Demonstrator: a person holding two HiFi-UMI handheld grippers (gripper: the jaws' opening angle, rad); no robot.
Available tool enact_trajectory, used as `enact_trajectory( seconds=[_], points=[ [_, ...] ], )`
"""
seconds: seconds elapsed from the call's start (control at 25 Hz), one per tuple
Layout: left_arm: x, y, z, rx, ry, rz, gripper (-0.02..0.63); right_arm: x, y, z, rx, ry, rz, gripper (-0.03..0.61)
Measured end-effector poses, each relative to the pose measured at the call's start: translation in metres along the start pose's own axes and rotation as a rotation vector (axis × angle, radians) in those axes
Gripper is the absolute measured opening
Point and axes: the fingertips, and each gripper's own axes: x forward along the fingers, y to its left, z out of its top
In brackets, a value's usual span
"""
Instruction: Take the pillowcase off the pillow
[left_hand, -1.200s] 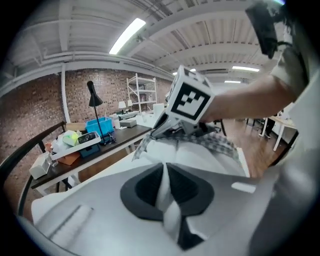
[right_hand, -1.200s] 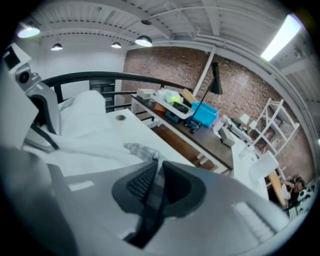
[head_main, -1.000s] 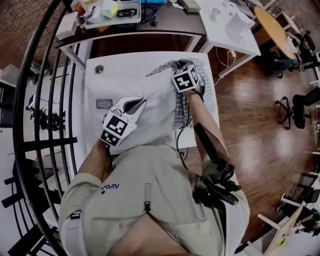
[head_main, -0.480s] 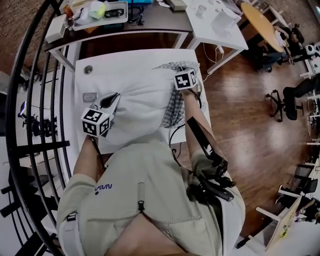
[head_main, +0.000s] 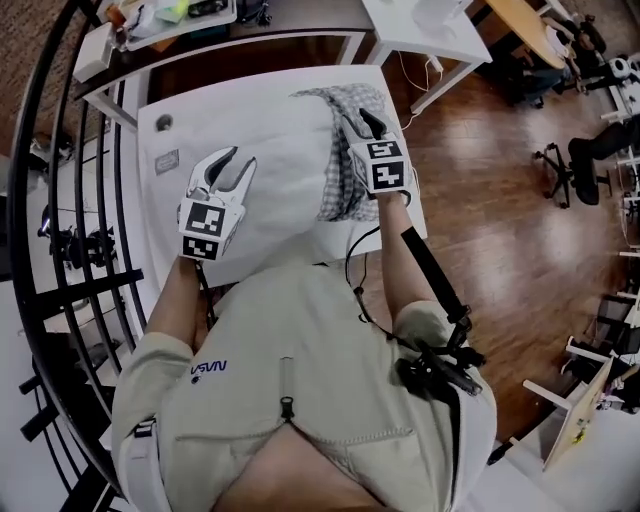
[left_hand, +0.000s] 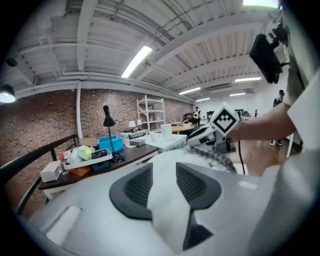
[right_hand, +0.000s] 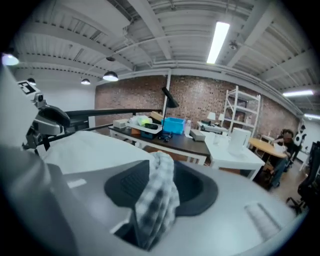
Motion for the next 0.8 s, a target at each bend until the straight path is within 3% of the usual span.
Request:
enact_trajectory(
  seconds=[0.12,0.36,0.48,0.6,0.68,0.76,0.8],
  points=[
    [0.005,-0.053,0.016,0.022,-0.034,-0.114,0.165,-0.042,0.013,-0.009,0.002,-0.030,-0.028,0.153],
    [0.018,-0.133,-0.016,0.071,0.089,-0.300,0.243,-0.103,0.072,-0.057,0.020,0.031,0.005,0.163],
    [0.021,-0.158,-0.048,0.117,0.175,-0.346,0.280,-0.119,0.092,-0.093,0.064,0.090,0.008,0.178],
    [0.026,-0.164,-0.085,0.228,0.273,-0.335,0.290,-0.119,0.111,-0.129,0.094,0.166,0.032,0.195],
    [0.031,-0.161,-0.103,0.323,0.312,-0.290,0.233,-0.106,0.120,-0.151,0.082,0.213,0.042,0.195],
    [0.034,-0.153,-0.106,0.381,0.314,-0.241,0.095,-0.089,0.122,-0.163,0.045,0.241,0.025,0.195],
    [0.035,-0.150,-0.102,0.390,0.306,-0.227,0.057,-0.083,0.119,-0.162,0.017,0.246,0.003,0.184]
  ],
)
